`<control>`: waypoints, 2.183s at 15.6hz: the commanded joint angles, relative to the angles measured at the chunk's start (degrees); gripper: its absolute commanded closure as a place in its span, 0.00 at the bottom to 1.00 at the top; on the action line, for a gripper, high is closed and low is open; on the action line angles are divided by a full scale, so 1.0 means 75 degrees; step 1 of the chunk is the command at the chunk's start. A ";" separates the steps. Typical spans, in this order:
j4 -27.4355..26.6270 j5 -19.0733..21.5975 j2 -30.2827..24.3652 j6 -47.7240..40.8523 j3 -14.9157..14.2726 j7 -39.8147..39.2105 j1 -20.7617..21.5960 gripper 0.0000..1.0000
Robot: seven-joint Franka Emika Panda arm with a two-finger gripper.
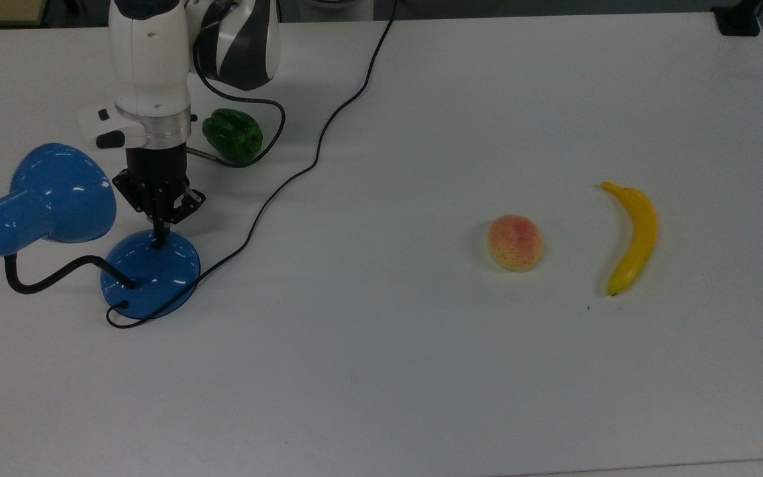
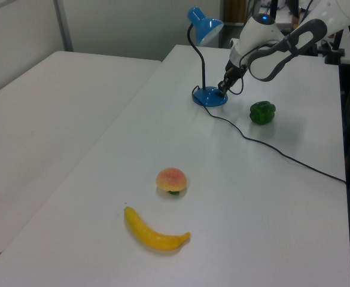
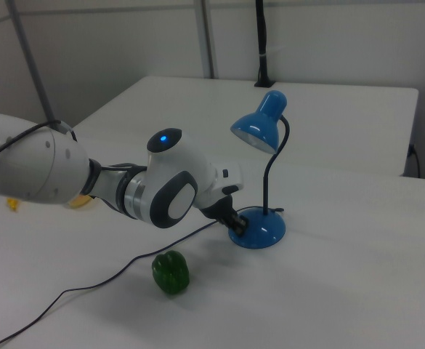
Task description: Turn off lamp
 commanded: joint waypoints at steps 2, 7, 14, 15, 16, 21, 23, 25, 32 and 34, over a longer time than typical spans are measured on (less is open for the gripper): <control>-0.0016 0.0032 -0.0340 -0.1162 0.0043 0.0099 0.0098 1.00; 0.0148 0.0033 -0.0891 -0.2638 0.0148 0.0087 0.0215 1.00; 0.0674 -0.0003 -0.1828 -0.5215 0.0184 -0.0147 0.1186 1.00; 0.0861 -0.0003 -0.1910 -0.5661 0.0184 -0.0159 0.1351 1.00; 0.1060 -0.0014 -0.2004 -0.6071 0.0184 -0.0171 0.1503 1.00; 0.1309 -0.0026 -0.2847 -0.7315 0.0184 -0.0486 0.2125 1.00; 0.1425 -0.0003 -0.3129 -0.7935 0.0184 -0.0779 0.2277 1.00; 0.1729 0.0079 -0.3258 -0.8603 0.0184 -0.1060 0.2336 1.00; 0.2035 0.0220 -0.3317 -0.9064 0.0125 -0.1191 0.2266 0.50; 0.2070 0.0197 -0.3318 -0.9110 0.0102 -0.1179 0.2266 0.04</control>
